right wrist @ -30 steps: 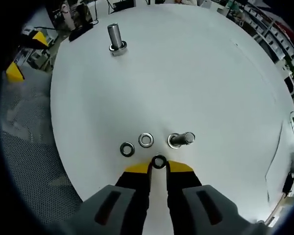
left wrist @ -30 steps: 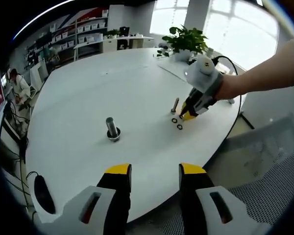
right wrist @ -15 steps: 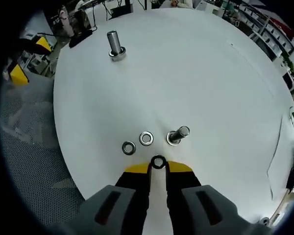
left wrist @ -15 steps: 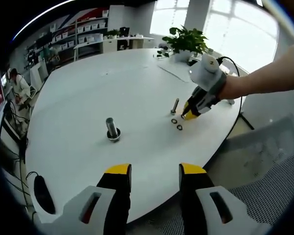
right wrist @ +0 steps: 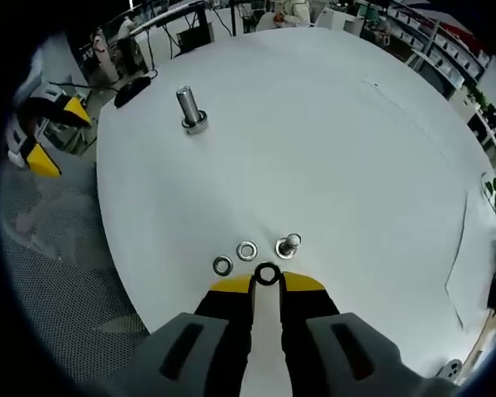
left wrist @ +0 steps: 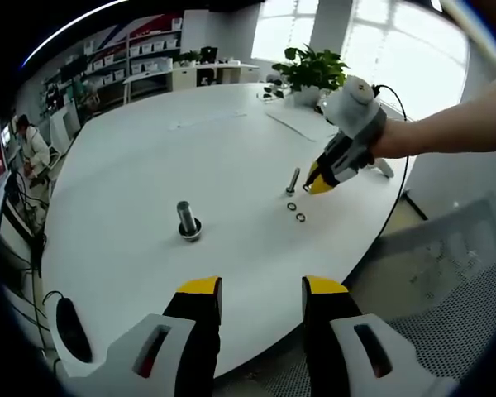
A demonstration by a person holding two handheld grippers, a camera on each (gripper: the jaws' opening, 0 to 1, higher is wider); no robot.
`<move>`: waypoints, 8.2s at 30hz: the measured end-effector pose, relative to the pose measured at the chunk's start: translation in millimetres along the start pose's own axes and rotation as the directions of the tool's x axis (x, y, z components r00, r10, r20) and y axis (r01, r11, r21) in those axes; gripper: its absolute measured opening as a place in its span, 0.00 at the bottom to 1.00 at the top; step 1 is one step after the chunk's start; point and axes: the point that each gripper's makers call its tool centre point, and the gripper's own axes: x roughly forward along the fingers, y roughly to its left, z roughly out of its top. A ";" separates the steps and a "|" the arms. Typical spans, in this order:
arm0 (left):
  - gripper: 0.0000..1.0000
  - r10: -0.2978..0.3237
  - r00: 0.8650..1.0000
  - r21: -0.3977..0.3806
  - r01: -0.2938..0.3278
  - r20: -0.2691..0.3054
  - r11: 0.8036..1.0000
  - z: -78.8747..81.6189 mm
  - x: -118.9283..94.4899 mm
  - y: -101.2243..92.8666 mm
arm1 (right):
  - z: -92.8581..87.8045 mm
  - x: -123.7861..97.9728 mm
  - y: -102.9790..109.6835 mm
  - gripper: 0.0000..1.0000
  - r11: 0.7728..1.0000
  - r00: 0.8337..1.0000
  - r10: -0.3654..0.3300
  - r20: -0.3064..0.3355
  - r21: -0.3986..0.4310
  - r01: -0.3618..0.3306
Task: Place the washer onto the threaded stud by aligning its center hole with the stud, sliding it down to the base, and recovering from edge contact or off-axis alignment until the washer reaches the visible bottom stop.
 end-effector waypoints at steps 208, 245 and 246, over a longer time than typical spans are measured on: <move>0.34 0.019 1.000 0.013 -0.019 -0.004 1.000 -0.1 -1.9 4.5 | -13.6 39.5 49.2 0.14 0.960 0.990 0.047 -0.136 -0.268 -0.082; 0.33 0.016 1.000 0.013 -0.016 -0.001 1.000 0.6 -3.0 4.1 | 17.5 -12.2 -4.1 0.13 0.995 0.999 -0.017 0.028 -0.102 0.020; 0.33 0.016 1.000 0.014 -0.016 -0.001 1.000 0.5 -2.9 4.2 | 19.1 -13.6 -4.8 0.13 0.995 0.999 -0.019 0.031 -0.101 0.022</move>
